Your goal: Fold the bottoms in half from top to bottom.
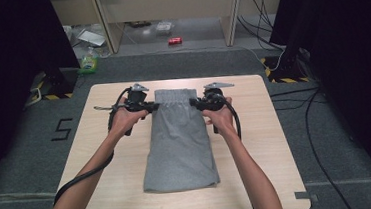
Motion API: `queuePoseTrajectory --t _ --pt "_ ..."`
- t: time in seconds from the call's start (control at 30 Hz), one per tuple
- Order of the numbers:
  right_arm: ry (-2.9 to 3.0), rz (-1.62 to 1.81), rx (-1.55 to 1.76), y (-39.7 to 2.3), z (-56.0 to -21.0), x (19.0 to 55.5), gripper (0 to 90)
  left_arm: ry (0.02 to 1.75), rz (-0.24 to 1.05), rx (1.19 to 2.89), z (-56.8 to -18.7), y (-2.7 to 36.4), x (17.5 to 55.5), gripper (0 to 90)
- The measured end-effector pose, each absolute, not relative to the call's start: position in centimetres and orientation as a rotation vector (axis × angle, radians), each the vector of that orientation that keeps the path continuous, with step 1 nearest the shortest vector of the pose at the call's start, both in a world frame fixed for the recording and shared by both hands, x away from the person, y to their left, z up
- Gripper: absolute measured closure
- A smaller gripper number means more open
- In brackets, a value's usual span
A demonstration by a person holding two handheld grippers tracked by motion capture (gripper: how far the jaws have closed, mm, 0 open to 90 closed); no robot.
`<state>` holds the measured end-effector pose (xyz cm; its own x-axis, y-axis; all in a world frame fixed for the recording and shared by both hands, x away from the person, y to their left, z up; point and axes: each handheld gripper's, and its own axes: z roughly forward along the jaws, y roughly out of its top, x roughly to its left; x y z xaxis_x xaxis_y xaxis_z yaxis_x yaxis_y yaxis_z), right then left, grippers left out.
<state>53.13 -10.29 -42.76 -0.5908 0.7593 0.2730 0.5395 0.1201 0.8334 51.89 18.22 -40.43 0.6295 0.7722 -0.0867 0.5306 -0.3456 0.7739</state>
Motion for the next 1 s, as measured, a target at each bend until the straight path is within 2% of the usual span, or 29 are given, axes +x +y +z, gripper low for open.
queuePoseTrajectory --t 0.47,1.0 --pt "2.208 1.535 1.111 -11.4 -42.9 45.6 79.9 0.799 0.392 2.045 -41.0 18.7 44.3 81.6" --pt "2.317 1.466 0.980 -11.5 -46.9 37.3 79.0 0.686 0.345 2.116 -46.8 19.8 37.2 79.3"
